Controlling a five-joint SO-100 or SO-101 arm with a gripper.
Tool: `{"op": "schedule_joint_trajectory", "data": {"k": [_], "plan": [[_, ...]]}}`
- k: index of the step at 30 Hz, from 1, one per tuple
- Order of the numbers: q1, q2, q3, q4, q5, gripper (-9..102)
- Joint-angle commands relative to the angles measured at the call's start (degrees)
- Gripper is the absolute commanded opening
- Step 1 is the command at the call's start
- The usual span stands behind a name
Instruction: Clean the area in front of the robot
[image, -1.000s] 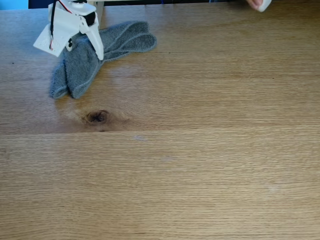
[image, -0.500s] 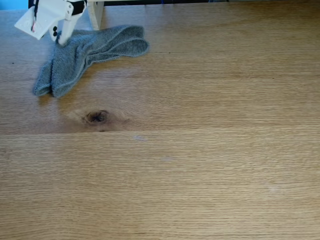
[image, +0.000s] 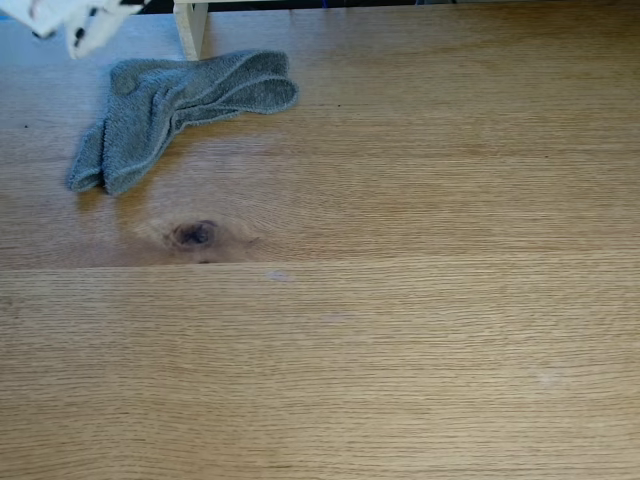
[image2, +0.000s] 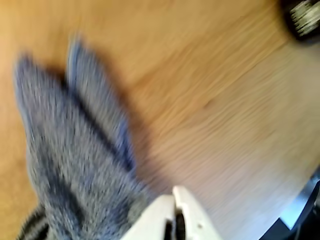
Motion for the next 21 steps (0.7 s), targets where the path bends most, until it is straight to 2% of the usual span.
{"op": "schedule_joint_trajectory", "data": {"k": [1, 3, 6, 8, 11, 13, 16, 21], "plan": [[-1.32, 9.76, -3.52, -0.62, 1.14, 0], [-1.32, 11.78, -3.60, 2.55, 1.05, 2], [0.35, 14.33, -3.52, 11.95, -0.26, 30], [2.11, 16.17, -3.52, 19.42, -0.53, 40], [4.13, 17.84, -3.52, 29.18, -0.70, 48], [4.39, 16.88, -3.43, 32.70, -0.53, 50], [4.04, 10.37, -3.43, 30.32, -0.26, 53], [4.39, -6.06, -3.43, 14.59, -3.16, 55]]}}
